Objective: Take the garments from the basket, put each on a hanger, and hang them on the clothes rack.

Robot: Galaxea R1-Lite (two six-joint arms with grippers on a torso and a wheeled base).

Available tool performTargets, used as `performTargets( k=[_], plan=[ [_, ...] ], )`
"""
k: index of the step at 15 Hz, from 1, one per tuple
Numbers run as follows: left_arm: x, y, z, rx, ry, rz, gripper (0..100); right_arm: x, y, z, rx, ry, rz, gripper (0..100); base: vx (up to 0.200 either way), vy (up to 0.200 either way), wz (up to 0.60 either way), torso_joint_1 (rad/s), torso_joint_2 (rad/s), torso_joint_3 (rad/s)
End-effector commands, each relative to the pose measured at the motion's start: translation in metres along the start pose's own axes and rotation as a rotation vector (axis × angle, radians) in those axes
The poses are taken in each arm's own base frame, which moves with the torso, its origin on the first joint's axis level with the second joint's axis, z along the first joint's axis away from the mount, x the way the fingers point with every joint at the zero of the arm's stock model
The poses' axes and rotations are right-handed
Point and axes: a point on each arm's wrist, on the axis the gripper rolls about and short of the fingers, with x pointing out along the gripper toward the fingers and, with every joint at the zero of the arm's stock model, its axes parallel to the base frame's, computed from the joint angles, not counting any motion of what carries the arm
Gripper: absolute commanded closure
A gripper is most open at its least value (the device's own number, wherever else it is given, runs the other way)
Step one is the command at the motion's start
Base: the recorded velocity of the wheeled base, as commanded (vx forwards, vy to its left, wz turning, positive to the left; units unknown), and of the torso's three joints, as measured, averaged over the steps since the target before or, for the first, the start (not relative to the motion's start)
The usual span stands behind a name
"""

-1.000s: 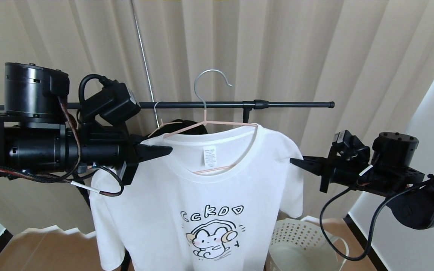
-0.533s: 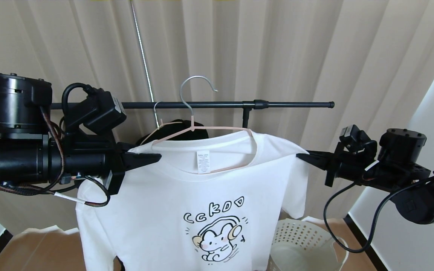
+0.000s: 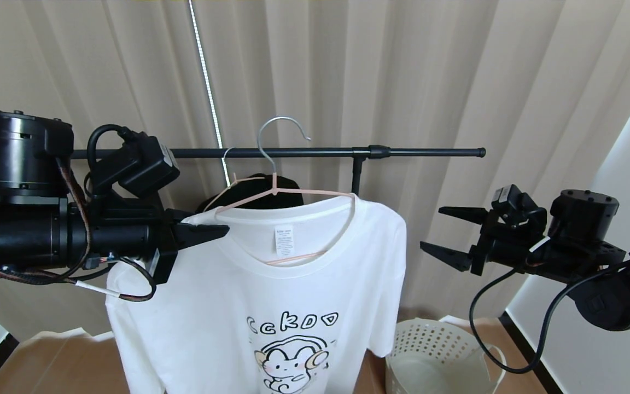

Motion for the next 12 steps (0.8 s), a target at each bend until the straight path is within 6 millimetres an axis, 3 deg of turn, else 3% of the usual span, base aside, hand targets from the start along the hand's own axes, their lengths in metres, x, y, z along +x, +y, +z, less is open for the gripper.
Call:
performTargets(
  k=[1, 7, 12],
  plan=[
    [0.007, 0.002, -0.008, -0.026, 0.024, -0.009, 100, 0.000, 0.000, 0.001, -0.004, -0.004, 0.000, 0, 0.000, 0.000, 0.00, 0.000, 0.00, 0.000],
    [0.034, 0.009, -0.029, -0.124, 0.094, 0.034, 100, 0.000, 0.000, 0.001, -0.010, -0.004, 0.000, 0, 0.000, 0.000, 0.00, 0.000, 0.00, 0.000],
    [0.063, 0.019, -0.043, -0.255, 0.154, 0.200, 100, 0.001, 0.000, -0.002, -0.033, 0.003, 0.002, 0, 0.000, 0.000, 0.00, 0.000, 0.00, 0.000]
  ],
)
